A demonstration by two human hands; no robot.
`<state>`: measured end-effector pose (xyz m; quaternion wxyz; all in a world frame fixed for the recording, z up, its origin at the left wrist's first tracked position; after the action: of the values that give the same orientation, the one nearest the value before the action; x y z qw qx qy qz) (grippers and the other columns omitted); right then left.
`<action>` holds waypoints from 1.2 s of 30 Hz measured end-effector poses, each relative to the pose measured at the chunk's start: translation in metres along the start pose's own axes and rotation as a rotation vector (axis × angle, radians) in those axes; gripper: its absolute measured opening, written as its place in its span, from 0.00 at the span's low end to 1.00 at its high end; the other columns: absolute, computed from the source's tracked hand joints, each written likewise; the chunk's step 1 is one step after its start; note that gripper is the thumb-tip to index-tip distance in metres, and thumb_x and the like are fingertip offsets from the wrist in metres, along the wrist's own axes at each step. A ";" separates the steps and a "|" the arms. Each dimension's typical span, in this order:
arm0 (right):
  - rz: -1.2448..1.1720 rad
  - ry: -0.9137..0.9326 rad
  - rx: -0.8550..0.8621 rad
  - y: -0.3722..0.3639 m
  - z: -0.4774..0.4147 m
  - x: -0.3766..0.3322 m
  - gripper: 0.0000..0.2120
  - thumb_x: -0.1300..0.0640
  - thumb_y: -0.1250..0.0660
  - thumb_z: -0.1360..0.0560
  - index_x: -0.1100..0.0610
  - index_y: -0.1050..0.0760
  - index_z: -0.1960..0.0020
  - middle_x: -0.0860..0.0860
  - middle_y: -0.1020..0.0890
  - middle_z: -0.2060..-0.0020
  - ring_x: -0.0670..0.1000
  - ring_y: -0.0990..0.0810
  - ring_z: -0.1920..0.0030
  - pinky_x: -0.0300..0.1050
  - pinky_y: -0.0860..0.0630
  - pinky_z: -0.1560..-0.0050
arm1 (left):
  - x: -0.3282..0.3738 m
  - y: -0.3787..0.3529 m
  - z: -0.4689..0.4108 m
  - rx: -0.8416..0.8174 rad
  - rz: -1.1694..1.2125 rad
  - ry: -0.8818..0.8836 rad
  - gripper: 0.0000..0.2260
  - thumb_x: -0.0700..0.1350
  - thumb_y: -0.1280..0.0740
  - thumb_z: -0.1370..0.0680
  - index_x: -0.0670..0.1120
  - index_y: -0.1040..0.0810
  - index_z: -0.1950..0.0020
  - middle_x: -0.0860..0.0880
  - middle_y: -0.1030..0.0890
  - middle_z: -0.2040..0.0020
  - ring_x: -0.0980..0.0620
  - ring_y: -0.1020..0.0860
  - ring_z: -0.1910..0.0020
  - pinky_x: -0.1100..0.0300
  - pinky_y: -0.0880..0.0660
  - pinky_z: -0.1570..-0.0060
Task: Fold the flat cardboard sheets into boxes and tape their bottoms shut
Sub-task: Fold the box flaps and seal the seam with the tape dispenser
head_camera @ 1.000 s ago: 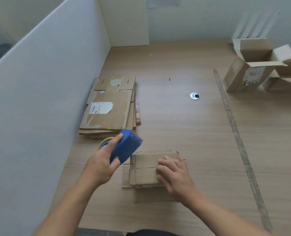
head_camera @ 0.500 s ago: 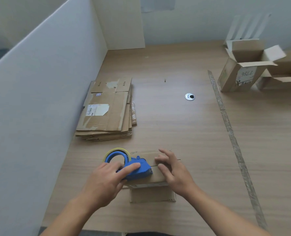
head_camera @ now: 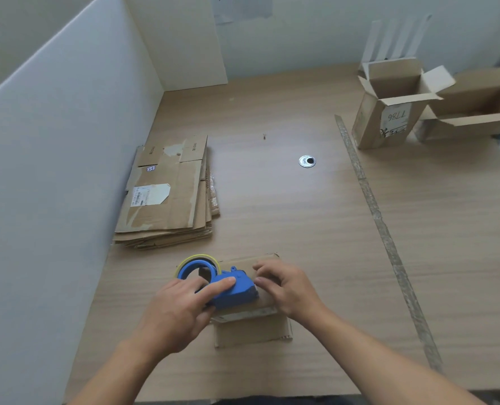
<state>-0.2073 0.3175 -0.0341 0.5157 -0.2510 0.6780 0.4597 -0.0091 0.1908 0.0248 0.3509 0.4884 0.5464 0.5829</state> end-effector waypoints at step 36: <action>-0.437 -0.621 0.120 0.084 0.039 0.028 0.09 0.63 0.33 0.22 0.57 0.27 0.61 0.54 0.16 0.60 0.51 0.17 0.51 0.48 0.22 0.56 | 0.009 -0.001 -0.032 -0.068 -0.008 -0.046 0.25 0.54 0.41 0.27 0.63 0.33 0.30 0.57 0.27 0.63 0.52 0.26 0.70 0.63 0.34 0.68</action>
<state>-0.2674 0.3939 -0.0315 0.7962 -0.2077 0.4456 0.3526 -0.0428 0.1904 0.0276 0.3820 0.4872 0.5199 0.5886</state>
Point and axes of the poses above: each hand's wrist, its own z-axis away from the middle knuckle, its own y-axis out of the back of the hand, x = y × z, the point moved 2 cm from there along -z, towards the middle knuckle
